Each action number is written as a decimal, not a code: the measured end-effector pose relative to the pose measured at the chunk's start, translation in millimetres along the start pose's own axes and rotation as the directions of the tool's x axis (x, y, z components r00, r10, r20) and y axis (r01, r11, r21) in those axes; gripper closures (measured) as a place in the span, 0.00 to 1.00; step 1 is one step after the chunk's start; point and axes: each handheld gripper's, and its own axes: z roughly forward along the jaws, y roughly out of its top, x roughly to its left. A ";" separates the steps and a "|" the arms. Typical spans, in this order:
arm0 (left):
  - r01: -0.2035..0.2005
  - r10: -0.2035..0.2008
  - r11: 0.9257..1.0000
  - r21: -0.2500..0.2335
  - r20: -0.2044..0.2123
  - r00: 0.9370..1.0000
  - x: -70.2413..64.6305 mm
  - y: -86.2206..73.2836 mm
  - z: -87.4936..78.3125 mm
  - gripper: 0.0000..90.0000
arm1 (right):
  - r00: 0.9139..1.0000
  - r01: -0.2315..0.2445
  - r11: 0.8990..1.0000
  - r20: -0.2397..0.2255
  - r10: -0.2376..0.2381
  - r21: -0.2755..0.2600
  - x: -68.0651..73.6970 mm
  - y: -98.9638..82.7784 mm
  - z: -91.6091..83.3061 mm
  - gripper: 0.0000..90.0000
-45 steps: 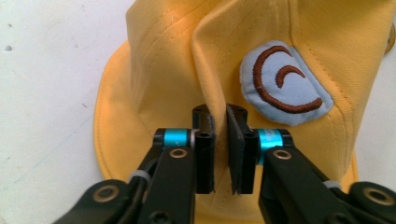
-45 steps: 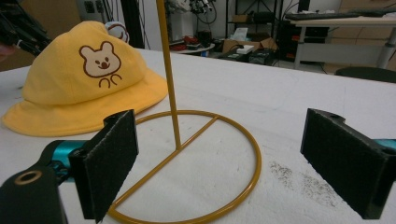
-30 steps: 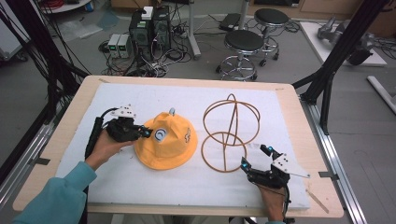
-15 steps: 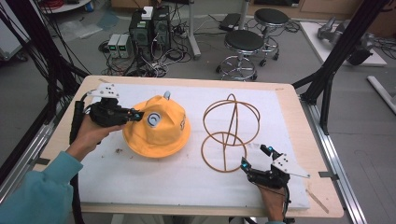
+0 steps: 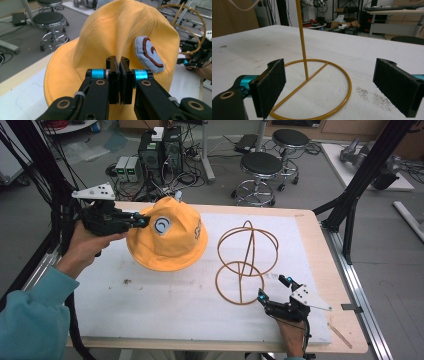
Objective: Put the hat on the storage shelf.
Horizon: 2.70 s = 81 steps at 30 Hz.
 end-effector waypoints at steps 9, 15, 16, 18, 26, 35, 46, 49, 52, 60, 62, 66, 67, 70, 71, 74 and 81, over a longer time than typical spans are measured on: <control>-0.030 0.031 0.998 -0.055 0.021 0.999 -13.3 36.1 -5.8 0.97 | 1.000 0.000 1.000 0.002 0.000 0.001 0.7 0.2 0.1 0.11; -0.027 0.034 0.994 -0.104 0.065 0.997 -26.5 56.6 -0.5 0.97 | 1.000 0.007 1.000 0.003 -0.007 0.000 0.7 0.2 0.1 0.11; -0.028 0.036 0.994 -0.109 0.073 0.997 -28.8 59.1 1.6 0.97 | 1.000 0.007 1.000 0.001 -0.007 0.002 0.9 0.1 0.2 0.11; -0.027 0.038 0.993 -0.119 0.092 0.995 -33.4 63.6 6.8 0.97 | 1.000 0.007 1.000 0.001 -0.007 -0.001 0.6 0.2 0.2 0.11; -0.033 0.054 0.990 -0.140 0.150 0.987 -51.7 77.7 31.3 0.97 | 1.000 0.003 1.000 0.001 -0.003 0.000 0.6 0.2 -0.1 0.11; -0.055 0.077 0.992 -0.113 0.201 0.977 -72.3 82.6 65.1 0.97 | 1.000 -0.004 1.000 -0.004 0.004 0.001 0.5 0.1 -0.2 0.11; -0.102 0.113 0.993 -0.055 0.257 0.960 -97.2 79.7 111.9 0.97 | 1.000 -0.006 1.000 -0.005 0.006 -0.008 0.0 -0.1 -0.8 0.11; -0.099 0.108 0.994 -0.048 0.259 0.960 -98.5 77.1 116.8 0.97 | 1.000 -0.006 1.000 -0.008 0.006 -0.007 -0.5 -0.1 -1.1 0.11; -0.104 0.111 0.994 -0.038 0.264 0.958 -99.5 74.1 121.0 0.97 | 1.000 -0.007 1.000 -0.006 0.007 -0.009 -0.4 -0.2 -1.1 0.11; -0.099 0.101 0.995 -0.020 0.281 0.954 -98.2 62.2 130.9 0.75 | 1.000 -0.008 1.000 -0.004 0.008 -0.014 -0.7 -0.4 -1.3 0.11; -0.121 0.120 0.993 -0.011 0.246 0.962 -99.3 60.7 131.7 0.39 | 1.000 -0.009 1.000 -0.004 0.009 -0.011 -0.3 -0.4 -1.5 0.11; -0.125 0.128 0.992 -0.026 0.229 0.965 -97.4 56.7 131.1 0.15 | 1.000 -0.007 1.000 -0.004 0.007 -0.011 -0.3 -0.3 -1.2 0.11; -0.129 0.132 0.991 -0.030 0.224 0.966 -96.6 55.4 130.7 0.15 | 1.000 -0.007 1.000 -0.005 0.007 -0.011 -0.3 -0.3 -1.2 0.11; -0.126 0.133 0.991 -0.046 0.211 0.968 -91.0 46.4 125.8 0.09 | 1.000 -0.005 1.000 -0.005 0.005 -0.013 -0.2 -0.3 -1.1 0.11; -0.124 0.134 0.990 -0.060 0.201 0.970 -89.7 42.6 122.8 0.08 | 1.000 -0.005 1.000 -0.006 0.005 -0.012 -0.2 -0.3 -1.1 0.11; -0.159 0.170 0.984 -0.081 0.162 0.972 -85.3 26.0 111.5 0.08 | 1.000 0.000 1.000 -0.006 0.000 -0.012 -0.4 -0.4 -1.2 0.11; -0.188 0.196 0.976 -0.112 0.070 0.978 -71.7 -24.7 79.1 0.08 | 1.000 -0.007 1.000 -0.006 0.007 -0.014 -0.8 -0.5 -1.9 0.11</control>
